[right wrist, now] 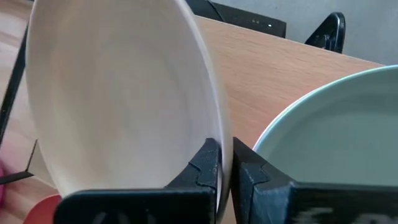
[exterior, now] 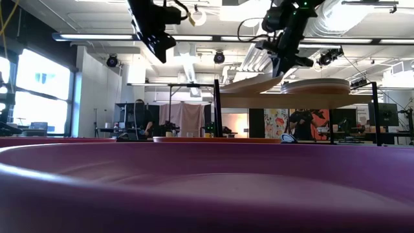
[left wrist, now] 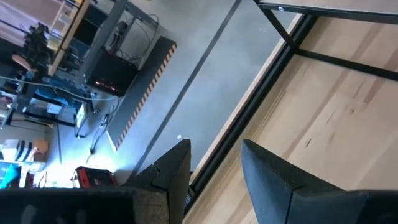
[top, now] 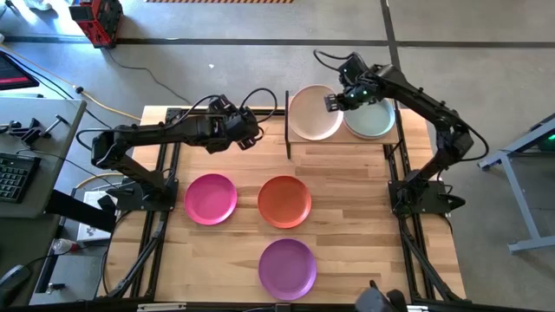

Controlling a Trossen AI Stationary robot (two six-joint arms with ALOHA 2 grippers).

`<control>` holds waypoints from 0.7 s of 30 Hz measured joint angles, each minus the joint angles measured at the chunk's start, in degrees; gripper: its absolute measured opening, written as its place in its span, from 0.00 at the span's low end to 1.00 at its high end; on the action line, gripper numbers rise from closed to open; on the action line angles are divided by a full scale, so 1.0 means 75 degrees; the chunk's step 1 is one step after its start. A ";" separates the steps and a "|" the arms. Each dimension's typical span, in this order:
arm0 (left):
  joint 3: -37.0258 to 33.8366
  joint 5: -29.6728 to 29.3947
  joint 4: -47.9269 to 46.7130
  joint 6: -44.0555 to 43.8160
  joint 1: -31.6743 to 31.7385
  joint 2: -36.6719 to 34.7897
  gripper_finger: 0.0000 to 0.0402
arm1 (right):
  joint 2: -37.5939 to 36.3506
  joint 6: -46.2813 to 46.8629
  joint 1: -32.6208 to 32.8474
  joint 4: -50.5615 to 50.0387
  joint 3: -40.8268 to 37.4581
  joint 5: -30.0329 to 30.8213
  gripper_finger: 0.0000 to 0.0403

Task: Place and stack plates onto a shelf
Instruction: Put the white plate on the shelf

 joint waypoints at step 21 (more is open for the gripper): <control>0.0000 0.0003 0.0020 -0.0577 0.0194 0.0003 0.33 | 0.0270 -0.0283 0.0006 -0.0073 0.0000 0.0305 0.15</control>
